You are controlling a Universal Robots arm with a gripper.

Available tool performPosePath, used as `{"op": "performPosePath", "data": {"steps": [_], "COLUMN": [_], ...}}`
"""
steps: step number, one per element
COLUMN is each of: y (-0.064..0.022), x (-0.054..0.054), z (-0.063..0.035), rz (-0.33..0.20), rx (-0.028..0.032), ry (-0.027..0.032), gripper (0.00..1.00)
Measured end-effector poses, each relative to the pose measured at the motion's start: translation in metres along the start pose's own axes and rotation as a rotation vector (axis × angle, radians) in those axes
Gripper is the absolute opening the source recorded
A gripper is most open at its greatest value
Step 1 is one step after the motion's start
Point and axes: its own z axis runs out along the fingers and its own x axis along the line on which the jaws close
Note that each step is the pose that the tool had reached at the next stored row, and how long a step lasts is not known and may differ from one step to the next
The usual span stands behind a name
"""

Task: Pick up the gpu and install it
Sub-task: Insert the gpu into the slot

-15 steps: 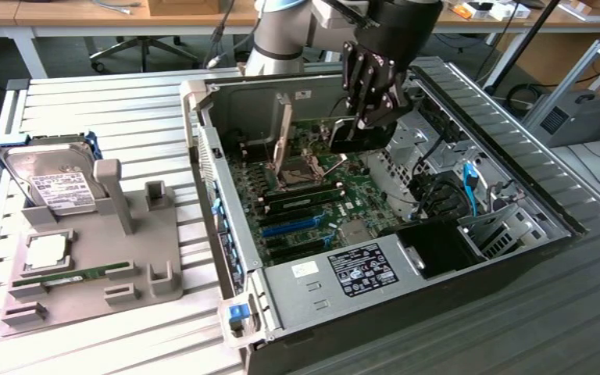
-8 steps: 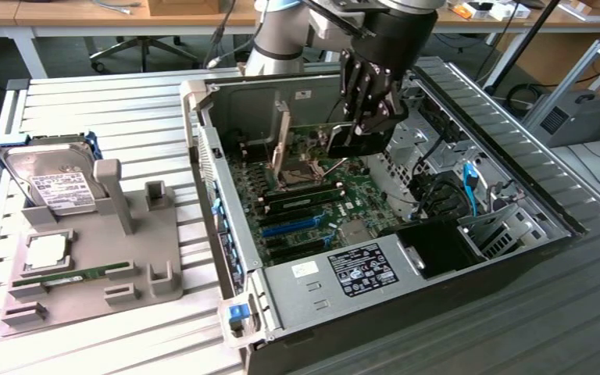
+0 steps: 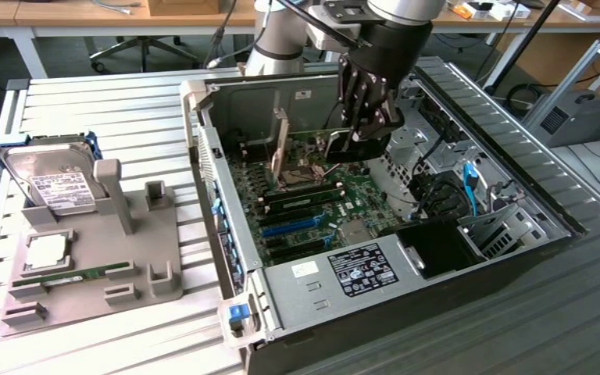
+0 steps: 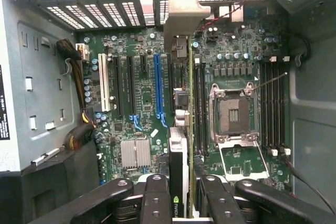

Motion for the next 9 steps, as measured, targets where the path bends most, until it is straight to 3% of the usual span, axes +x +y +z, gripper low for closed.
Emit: {"op": "performPosePath", "data": {"steps": [9], "y": [0.0001], "x": [0.0000], "z": [0.0020], "rz": [0.000], "rx": [0.0000], "ry": [0.0001], "gripper": [0.27]}}
